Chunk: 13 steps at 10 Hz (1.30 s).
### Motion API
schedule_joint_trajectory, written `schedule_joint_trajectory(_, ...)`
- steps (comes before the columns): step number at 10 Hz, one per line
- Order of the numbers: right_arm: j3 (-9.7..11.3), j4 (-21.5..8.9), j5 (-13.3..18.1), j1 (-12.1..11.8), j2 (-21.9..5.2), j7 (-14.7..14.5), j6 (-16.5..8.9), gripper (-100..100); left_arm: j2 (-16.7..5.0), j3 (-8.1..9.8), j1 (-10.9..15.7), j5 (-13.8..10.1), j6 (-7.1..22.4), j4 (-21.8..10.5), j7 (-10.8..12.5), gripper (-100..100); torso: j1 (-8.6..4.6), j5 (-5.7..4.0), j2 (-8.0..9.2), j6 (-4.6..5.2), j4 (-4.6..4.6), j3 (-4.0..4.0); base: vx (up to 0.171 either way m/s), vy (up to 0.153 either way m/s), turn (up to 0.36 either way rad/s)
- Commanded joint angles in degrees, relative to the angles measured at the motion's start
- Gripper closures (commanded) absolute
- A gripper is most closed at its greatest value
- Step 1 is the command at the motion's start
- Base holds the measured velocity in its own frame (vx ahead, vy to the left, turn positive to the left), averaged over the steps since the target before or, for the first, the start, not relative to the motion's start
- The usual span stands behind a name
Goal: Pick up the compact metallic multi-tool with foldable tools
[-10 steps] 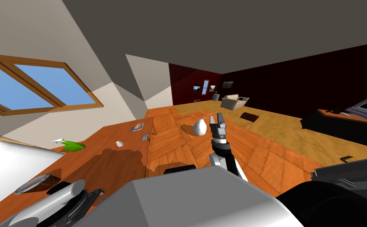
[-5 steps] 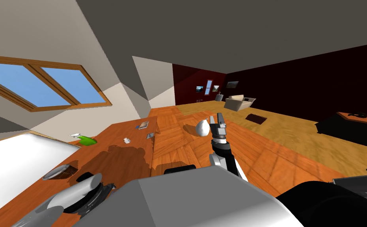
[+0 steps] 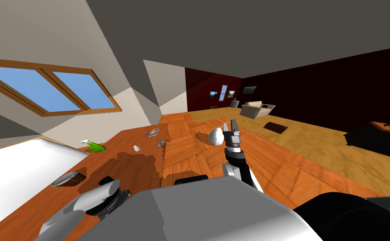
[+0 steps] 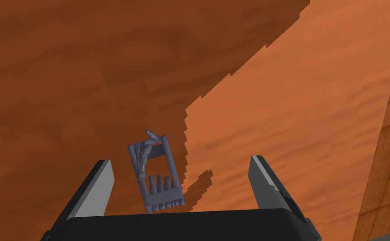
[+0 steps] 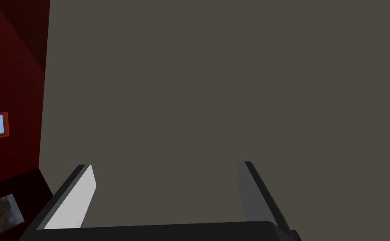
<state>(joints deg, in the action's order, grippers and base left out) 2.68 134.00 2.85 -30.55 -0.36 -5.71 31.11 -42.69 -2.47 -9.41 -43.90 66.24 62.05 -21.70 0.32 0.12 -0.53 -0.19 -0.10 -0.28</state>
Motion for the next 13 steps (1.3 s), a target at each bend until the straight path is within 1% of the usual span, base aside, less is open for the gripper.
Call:
schedule_joint_trajectory(1, 0.00, 0.00, 0.00, 0.00, 0.00, 0.00, 0.00, 0, 0.04, -0.03, 0.08, 0.08, -0.01, -0.02, 0.01, -100, 0.00, 0.00, 0.00, 0.00, 0.00, 0.00, 0.003, 0.000, 0.011)
schedule_joint_trajectory(6, 0.00, 0.00, 0.00, 0.00, 0.00, 0.00, 0.00, 0, 0.04, -0.03, 0.08, 0.08, -0.01, -0.02, 0.01, -100, 0.00, 0.00, -0.01, 0.00, 0.00, 0.00, 0.000, 0.000, 0.000)
schedule_joint_trajectory(7, 0.00, 0.00, 0.00, 0.00, 0.00, 0.00, 0.00, 0, 1.35, -0.30, 0.35, 1.14, -1.74, -1.27, 0.11, -100, 0.00, 0.00, -0.02, -0.01, 0.00, -0.01, -0.008, 0.000, -0.026)
schedule_joint_trajectory(9, 0.00, 0.00, 0.00, 0.00, 0.00, 0.00, 0.00, 0, 2.65, -0.56, 0.61, 2.19, -3.47, -2.52, 0.22, -100, 0.01, 0.01, 0.03, 0.00, 0.01, 0.02, -0.015, 0.001, -0.048)
schedule_joint_trajectory(10, 0.00, 0.00, 0.00, 0.00, 0.00, 0.00, 0.00, 0, 2.22, -0.47, 0.49, 1.80, -2.83, -2.16, 0.10, -100, 0.01, 0.01, 0.04, 0.00, 0.01, 0.02, -0.005, 0.000, -0.009)
schedule_joint_trajectory(11, 0.00, 0.00, 0.00, 0.00, 0.00, 0.00, 0.00, 0, 2.29, -0.48, 0.47, 1.86, -3.06, -2.20, 0.12, 100, 0.00, 0.00, 0.02, -0.01, 0.01, 0.01, 0.000, 0.000, 0.000)
schedule_joint_trajectory(13, 0.00, 0.00, 0.00, 0.00, 0.00, 0.00, 0.00, 0, 2.28, -0.43, 0.64, 1.81, -3.09, -2.07, 0.13, 100, 0.09, 0.08, 0.03, -0.11, -0.08, -0.02, 0.003, 0.000, -0.007)
